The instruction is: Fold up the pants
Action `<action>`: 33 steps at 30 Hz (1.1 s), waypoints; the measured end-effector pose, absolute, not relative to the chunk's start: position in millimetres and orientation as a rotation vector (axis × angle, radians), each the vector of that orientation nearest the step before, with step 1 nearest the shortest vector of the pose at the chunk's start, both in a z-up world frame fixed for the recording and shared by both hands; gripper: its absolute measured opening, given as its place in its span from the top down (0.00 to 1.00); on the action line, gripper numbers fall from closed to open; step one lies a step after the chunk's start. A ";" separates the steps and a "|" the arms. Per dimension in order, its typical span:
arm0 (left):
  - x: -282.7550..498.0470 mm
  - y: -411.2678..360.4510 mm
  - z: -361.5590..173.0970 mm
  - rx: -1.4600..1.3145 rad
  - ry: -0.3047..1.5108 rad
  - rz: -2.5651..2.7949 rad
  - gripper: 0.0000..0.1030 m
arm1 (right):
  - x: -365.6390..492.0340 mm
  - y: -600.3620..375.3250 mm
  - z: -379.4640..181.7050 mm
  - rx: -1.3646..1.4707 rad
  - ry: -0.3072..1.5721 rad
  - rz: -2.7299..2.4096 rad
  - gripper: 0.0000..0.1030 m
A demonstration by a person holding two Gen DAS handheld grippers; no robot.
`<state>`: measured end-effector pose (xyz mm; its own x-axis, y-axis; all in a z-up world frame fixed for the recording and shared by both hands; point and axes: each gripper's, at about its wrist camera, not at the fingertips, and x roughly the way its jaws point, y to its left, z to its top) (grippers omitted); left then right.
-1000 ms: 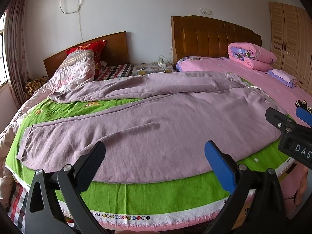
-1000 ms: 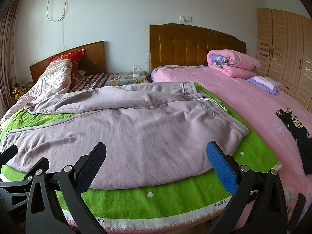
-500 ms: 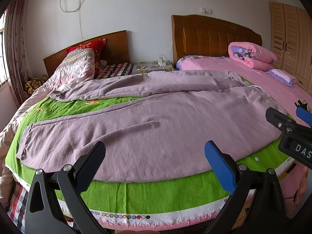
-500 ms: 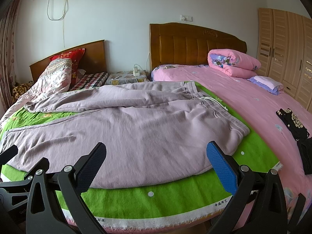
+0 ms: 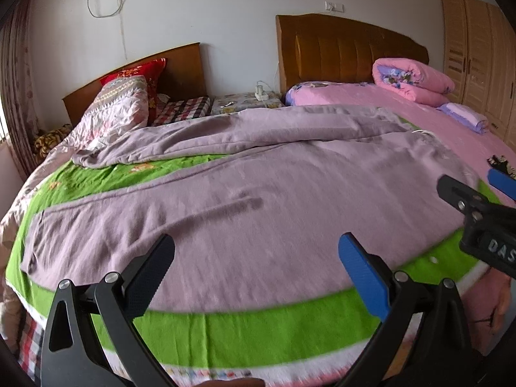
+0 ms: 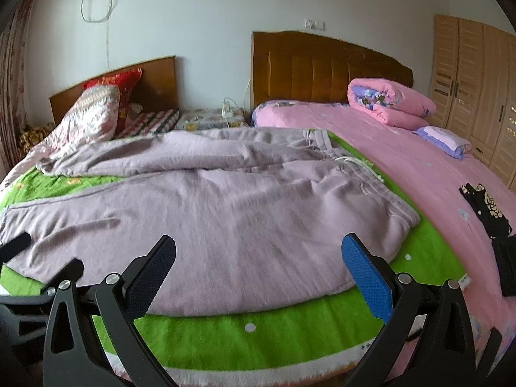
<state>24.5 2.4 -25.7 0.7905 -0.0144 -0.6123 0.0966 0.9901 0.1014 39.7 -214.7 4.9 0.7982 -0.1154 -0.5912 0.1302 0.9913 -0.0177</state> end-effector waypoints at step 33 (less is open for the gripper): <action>489.2 27.3 -41.6 0.316 0.939 -0.599 0.02 | 482.5 -358.2 -25.1 -0.292 0.980 0.479 0.04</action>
